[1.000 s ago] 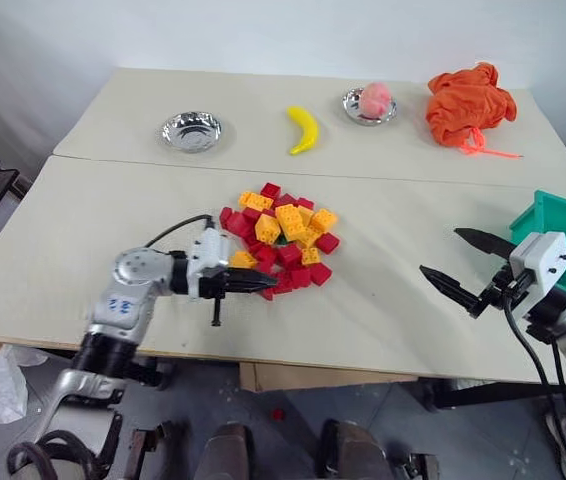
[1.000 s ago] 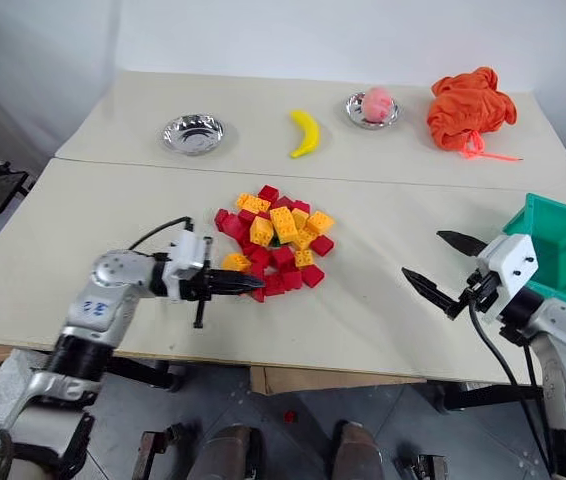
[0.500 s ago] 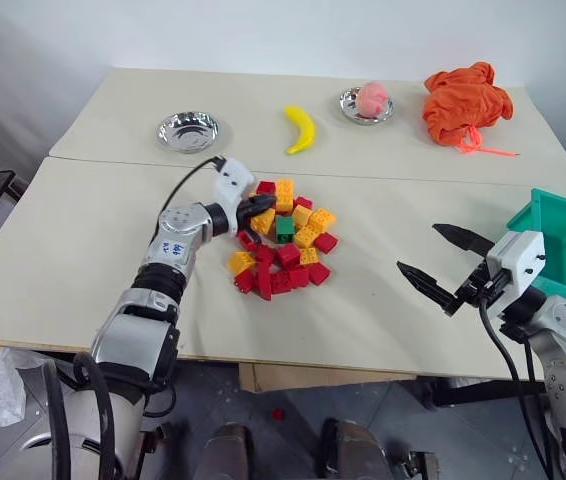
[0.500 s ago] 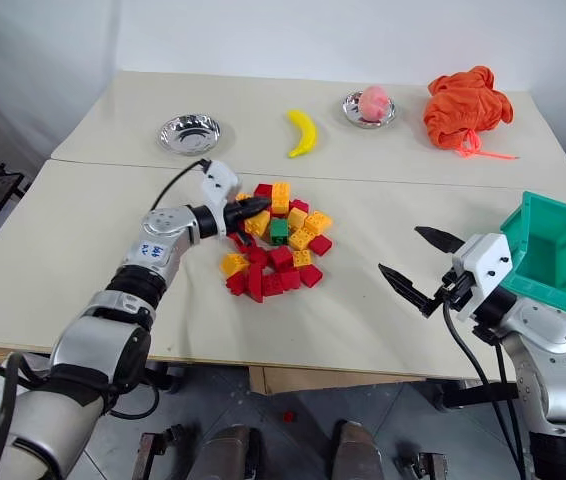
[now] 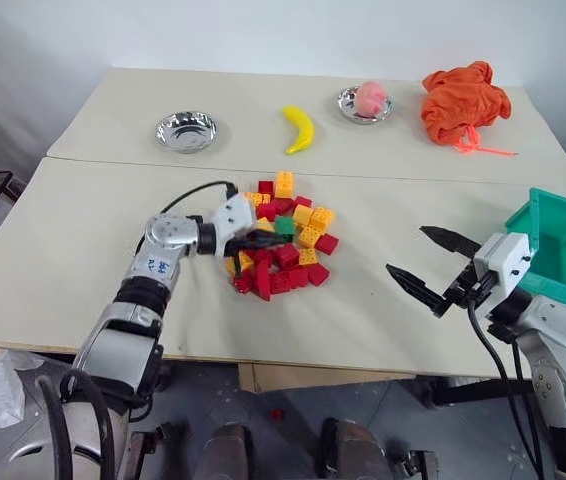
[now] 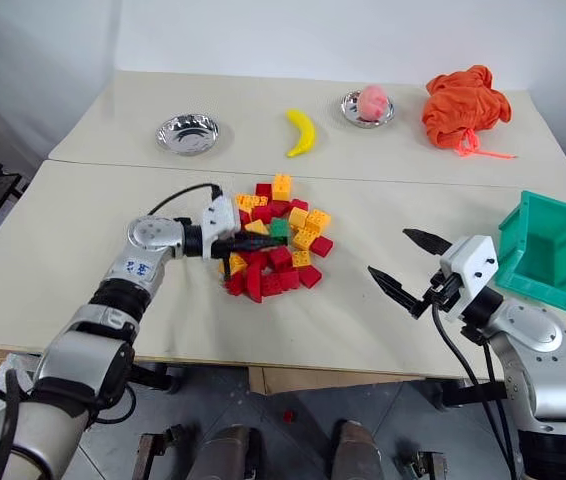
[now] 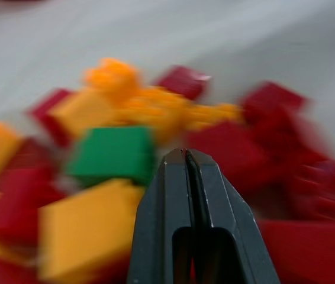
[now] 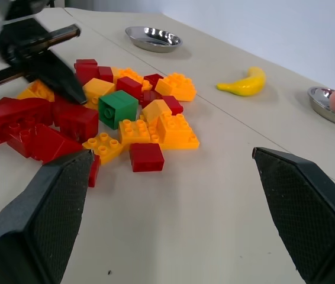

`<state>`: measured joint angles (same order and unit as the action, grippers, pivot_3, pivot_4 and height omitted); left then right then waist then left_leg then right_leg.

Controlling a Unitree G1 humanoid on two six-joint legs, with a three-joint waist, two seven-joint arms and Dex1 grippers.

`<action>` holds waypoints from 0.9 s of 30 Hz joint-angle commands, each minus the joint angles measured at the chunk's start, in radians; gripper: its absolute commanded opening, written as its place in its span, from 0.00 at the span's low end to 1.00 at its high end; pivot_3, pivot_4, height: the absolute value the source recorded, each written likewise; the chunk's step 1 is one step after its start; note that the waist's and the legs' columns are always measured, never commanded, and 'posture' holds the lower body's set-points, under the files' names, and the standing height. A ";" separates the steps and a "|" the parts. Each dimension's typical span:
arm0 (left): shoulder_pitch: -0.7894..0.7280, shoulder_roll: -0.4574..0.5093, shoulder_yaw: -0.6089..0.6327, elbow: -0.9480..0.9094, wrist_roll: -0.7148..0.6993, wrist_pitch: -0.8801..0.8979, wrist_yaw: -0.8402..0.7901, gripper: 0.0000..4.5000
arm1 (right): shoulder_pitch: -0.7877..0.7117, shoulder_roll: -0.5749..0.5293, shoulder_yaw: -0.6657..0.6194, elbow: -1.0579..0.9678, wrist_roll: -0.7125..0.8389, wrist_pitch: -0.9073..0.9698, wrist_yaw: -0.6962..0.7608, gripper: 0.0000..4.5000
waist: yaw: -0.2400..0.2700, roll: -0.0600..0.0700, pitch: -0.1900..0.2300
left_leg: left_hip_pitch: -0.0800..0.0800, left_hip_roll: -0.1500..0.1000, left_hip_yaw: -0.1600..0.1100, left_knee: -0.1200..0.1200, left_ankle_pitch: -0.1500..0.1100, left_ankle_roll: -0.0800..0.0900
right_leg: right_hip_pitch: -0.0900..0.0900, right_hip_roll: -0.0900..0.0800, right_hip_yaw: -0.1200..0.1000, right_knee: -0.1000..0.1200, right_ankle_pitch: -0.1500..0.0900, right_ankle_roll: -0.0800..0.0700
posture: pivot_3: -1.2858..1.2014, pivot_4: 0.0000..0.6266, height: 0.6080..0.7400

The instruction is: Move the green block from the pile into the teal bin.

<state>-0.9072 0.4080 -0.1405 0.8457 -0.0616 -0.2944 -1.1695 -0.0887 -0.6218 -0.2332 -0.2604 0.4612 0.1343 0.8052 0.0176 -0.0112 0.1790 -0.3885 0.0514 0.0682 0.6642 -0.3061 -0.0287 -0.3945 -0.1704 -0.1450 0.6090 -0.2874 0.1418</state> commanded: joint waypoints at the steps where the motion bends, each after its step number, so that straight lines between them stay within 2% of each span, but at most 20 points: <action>1: 0.032 0.061 0.058 -0.116 -0.075 0.054 -0.060 0.02 | 0.002 0.004 -0.006 -0.022 0.011 -0.013 0.007 1.00 | 0.000 0.000 0.000 | 0.000 0.000 0.000 0.000 0.000 0.000 | 0.000 0.000 0.000 0.000 0.000 0.000 | 0.52 0.24 1.00; 6: 0.144 0.194 0.178 -0.265 -0.211 0.198 -0.137 0.02 | 0.014 0.008 -0.010 -0.031 0.016 -0.010 0.009 1.00 | -0.007 0.000 0.000 | 0.000 0.000 0.000 0.000 0.000 0.000 | 0.000 0.000 0.001 0.001 0.000 0.000 | 0.52 0.24 1.00; 7: 0.173 0.224 0.195 -0.293 -0.226 0.231 -0.147 0.06 | 0.017 0.006 -0.012 -0.033 0.018 -0.010 0.011 1.00 | -0.009 0.000 0.000 | 0.000 0.000 0.000 0.000 0.000 0.000 | 0.000 0.000 0.001 0.001 0.000 0.000 | 0.52 0.24 1.00; 9: 0.227 0.285 0.241 -0.320 -0.237 0.231 -0.137 0.14 | 0.019 0.000 -0.017 -0.029 0.017 -0.013 0.017 1.00 | -0.013 0.000 0.000 | 0.001 0.000 0.000 0.000 0.000 0.000 | 0.000 0.000 0.001 0.001 0.000 0.000 | 0.52 0.24 1.00; 15: 0.339 0.384 0.320 -0.287 -0.224 0.222 -0.078 0.54 | -0.002 0.004 -0.013 0.019 0.008 -0.035 0.035 1.00 | -0.015 0.000 0.000 | 0.001 0.000 0.000 0.000 0.000 0.001 | 0.000 0.000 0.001 0.001 0.000 0.000 | 0.52 0.24 1.00; 21: 0.314 0.332 0.305 -0.317 -0.229 0.218 -0.034 0.96 | -0.025 0.011 0.012 0.035 0.001 -0.036 0.045 1.00 | -0.013 0.000 0.000 | 0.001 0.000 0.000 0.000 -0.001 0.001 | 0.000 0.000 0.001 0.002 0.000 0.000 | 0.52 0.24 1.00; 26: 0.158 0.224 0.209 -0.296 -0.191 0.228 -0.041 0.99 | -0.024 -0.003 0.006 0.040 0.006 -0.030 0.052 1.00 | 0.004 0.000 0.000 | 0.000 0.000 0.000 0.001 -0.001 0.001 | 0.000 0.000 0.001 0.002 0.000 0.000 | 0.52 0.24 1.00; 27: 0.089 0.187 0.166 -0.255 -0.153 0.214 -0.031 0.99 | -0.028 -0.007 0.004 0.040 0.008 -0.026 0.053 1.00 | 0.007 0.000 0.000 | 0.000 0.000 0.001 0.001 -0.001 0.001 | 0.000 0.000 0.001 0.002 0.000 0.000 | 0.52 0.24 1.00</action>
<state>-0.7540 0.6157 0.0622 0.5802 -0.2472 -0.0665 -1.2098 -0.1064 -0.6156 -0.2064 -0.2024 0.4534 0.1130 0.8533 0.0247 -0.0114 0.1790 -0.3882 0.0514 0.0688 0.6659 -0.3068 -0.0278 -0.3944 -0.1705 -0.1438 0.6109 -0.2873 0.1421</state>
